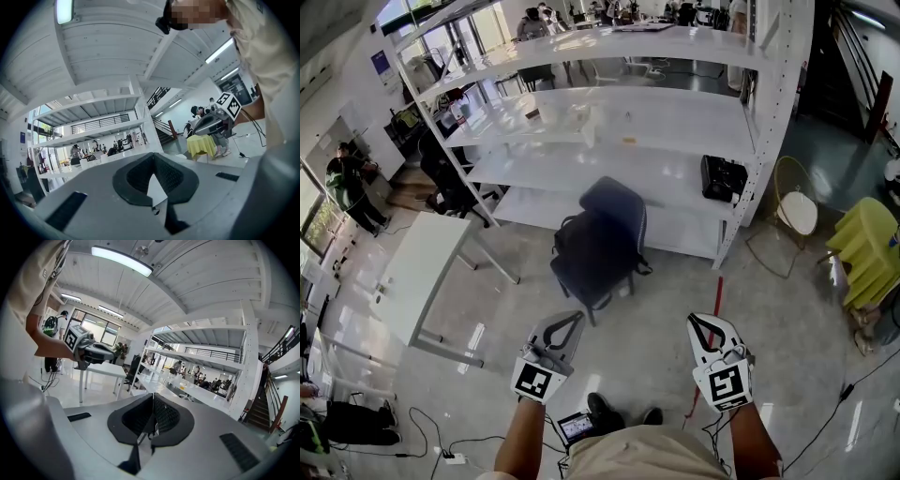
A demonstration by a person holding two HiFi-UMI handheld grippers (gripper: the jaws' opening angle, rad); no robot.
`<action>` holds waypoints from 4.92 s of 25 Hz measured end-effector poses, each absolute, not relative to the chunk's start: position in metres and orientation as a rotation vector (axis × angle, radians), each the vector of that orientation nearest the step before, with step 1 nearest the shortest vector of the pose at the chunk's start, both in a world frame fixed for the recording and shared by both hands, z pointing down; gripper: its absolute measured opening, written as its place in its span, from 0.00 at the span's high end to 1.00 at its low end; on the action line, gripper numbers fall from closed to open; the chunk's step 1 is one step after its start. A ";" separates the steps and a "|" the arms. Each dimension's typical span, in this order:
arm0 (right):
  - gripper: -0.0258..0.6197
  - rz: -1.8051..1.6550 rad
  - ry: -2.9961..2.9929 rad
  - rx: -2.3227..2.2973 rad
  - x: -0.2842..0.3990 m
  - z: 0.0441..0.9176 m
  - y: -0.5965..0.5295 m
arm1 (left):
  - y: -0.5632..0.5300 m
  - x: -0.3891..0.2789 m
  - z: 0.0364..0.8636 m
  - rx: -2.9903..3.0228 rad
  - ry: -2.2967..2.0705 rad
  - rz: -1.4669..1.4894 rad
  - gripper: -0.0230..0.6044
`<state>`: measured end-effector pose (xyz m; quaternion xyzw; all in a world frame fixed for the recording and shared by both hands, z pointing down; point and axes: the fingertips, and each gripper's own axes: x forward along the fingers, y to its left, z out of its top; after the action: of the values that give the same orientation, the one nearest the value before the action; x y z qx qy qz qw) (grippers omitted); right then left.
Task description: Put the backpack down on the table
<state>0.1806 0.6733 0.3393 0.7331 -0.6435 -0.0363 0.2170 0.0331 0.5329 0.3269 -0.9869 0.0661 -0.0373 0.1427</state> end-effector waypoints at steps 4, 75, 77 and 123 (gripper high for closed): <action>0.92 -0.095 -1.793 2.033 0.173 0.338 0.660 | 0.521 0.026 0.329 -2.856 0.201 -0.103 0.94; 0.92 0.280 -1.886 1.912 0.281 0.494 0.187 | 0.040 0.137 0.525 -3.082 0.321 -0.588 0.94; 0.92 0.318 -1.863 1.916 0.286 0.504 0.173 | 0.024 0.149 0.539 -3.094 0.269 -0.616 0.94; 0.58 1.224 -1.675 1.677 0.406 0.909 -0.013 | -0.095 0.223 0.928 -3.537 0.734 -1.423 0.68</action>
<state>0.4060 -0.0128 0.9088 0.6111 -0.6103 0.4460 0.2349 0.2232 -0.0950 0.9275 -0.8492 0.1762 -0.3416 -0.3622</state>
